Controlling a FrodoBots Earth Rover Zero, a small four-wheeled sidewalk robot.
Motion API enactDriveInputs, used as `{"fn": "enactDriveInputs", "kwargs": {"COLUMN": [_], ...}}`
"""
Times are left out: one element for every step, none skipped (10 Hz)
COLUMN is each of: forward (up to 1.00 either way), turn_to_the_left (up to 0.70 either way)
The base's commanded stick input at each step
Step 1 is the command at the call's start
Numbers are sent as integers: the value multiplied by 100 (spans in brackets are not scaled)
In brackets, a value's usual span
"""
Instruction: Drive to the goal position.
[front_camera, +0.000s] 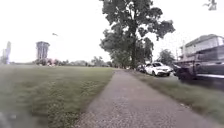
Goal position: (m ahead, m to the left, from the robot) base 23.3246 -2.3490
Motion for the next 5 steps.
{"fn": "enactDriveInputs", "kwargs": {"forward": [70,70,70,70,70], "turn_to_the_left": [0,0,0,0,0]}}
